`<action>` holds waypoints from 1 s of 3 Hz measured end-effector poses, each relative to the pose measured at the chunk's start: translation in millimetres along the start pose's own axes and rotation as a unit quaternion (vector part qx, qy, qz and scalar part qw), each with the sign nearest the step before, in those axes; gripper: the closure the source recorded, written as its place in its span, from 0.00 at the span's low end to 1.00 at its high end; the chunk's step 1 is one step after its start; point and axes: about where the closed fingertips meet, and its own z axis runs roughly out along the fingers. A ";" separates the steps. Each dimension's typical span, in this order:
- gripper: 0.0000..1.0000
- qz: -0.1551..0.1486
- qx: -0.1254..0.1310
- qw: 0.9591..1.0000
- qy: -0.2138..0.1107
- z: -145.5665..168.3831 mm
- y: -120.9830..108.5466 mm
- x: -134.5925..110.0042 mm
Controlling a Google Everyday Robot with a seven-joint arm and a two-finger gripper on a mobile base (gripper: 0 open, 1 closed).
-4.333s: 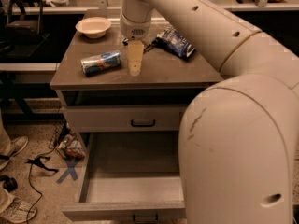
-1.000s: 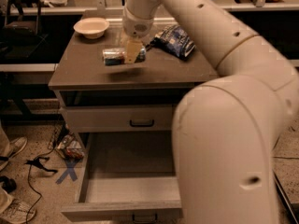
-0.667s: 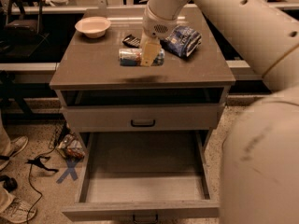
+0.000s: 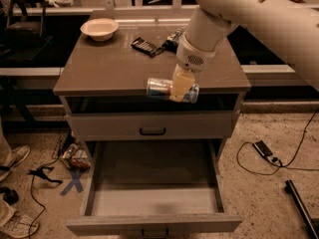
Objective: Place redbull can into top drawer
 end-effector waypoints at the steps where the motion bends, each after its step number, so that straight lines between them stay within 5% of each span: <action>1: 1.00 0.050 -0.066 0.997 0.011 45.7 52.0 23.4; 3: 1.00 0.059 -0.082 0.995 0.010 69.5 64.5 31.3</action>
Offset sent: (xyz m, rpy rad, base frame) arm -0.0390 0.0013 -0.0441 0.0180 0.1276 -0.0507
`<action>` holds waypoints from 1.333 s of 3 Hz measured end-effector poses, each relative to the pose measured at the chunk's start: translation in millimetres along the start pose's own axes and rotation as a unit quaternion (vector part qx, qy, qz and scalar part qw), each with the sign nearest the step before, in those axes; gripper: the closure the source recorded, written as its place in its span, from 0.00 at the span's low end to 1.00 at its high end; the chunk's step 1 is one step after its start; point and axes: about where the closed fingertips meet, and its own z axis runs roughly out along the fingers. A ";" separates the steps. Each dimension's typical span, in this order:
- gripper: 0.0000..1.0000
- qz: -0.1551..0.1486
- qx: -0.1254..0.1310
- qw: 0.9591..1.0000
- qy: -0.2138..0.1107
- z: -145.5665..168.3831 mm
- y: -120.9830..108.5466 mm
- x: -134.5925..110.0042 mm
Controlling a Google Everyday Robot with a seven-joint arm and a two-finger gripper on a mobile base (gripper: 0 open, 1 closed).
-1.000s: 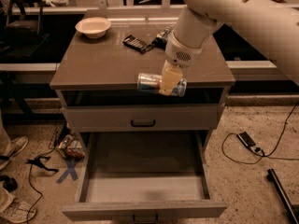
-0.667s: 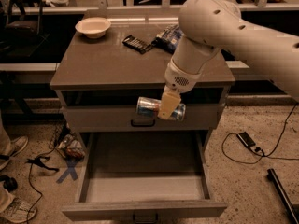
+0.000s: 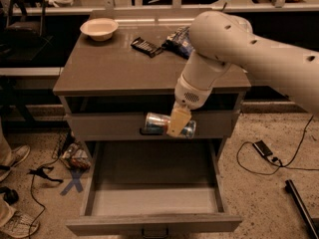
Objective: Place redbull can into top drawer
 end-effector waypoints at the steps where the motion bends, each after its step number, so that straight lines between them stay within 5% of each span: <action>1: 1.00 0.029 -0.029 0.999 -0.003 74.5 16.3 20.6; 2: 1.00 0.069 -0.032 0.996 -0.037 132.7 17.5 38.4; 4: 1.00 0.080 -0.032 0.995 -0.043 143.7 18.7 39.3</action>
Offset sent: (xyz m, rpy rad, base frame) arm -0.0409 0.0083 -0.1932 0.1416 0.1227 -0.2007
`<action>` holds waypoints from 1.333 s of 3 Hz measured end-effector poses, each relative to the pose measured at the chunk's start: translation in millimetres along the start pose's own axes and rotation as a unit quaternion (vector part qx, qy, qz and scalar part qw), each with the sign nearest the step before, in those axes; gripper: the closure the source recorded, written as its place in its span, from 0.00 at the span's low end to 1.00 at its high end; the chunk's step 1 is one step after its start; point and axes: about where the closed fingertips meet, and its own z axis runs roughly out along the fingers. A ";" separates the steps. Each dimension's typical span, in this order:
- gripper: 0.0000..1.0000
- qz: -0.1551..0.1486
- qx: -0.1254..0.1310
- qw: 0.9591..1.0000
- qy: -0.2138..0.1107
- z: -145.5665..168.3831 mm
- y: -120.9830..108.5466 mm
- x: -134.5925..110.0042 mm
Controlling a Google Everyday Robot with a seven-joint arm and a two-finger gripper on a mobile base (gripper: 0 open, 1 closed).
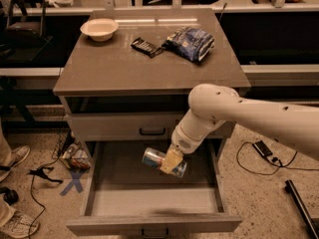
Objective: Place redbull can into top drawer
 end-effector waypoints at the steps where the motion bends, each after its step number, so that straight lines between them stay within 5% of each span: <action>1: 1.00 0.043 -0.014 0.999 -0.010 54.0 3.1 12.9; 2: 1.00 0.116 -0.017 0.991 -0.071 135.7 -11.6 12.5; 3: 1.00 0.156 0.005 0.980 -0.127 168.7 -34.2 2.1; 4: 0.74 0.190 0.017 0.971 -0.144 201.0 -57.2 -11.6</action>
Offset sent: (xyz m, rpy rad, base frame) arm 0.0446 0.0690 -0.1842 0.2779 -0.0273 -0.4142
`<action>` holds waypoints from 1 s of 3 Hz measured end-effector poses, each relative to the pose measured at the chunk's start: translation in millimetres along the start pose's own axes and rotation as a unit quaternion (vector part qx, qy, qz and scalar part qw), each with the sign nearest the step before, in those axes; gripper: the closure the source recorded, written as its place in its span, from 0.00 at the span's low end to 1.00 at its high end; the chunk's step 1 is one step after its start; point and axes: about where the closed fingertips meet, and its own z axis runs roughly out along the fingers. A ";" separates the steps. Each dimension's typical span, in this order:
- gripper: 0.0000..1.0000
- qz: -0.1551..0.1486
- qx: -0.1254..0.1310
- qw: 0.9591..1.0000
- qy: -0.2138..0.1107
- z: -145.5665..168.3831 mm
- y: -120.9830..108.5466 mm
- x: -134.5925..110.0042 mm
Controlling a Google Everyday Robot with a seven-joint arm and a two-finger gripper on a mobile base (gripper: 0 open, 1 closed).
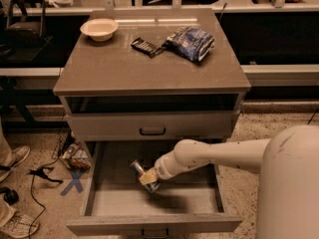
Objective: Place redbull can into top drawer
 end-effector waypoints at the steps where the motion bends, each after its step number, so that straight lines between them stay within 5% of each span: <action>1: 0.51 0.014 -0.006 1.000 0.007 21.5 -3.0 -1.1; 2: 0.20 0.024 0.000 1.000 0.014 26.2 -7.1 2.0; 3: 0.00 0.031 0.005 0.999 0.021 25.7 -9.2 7.3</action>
Offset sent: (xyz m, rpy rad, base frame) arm 0.0123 0.0083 -0.0262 -0.0226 0.0495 -0.0430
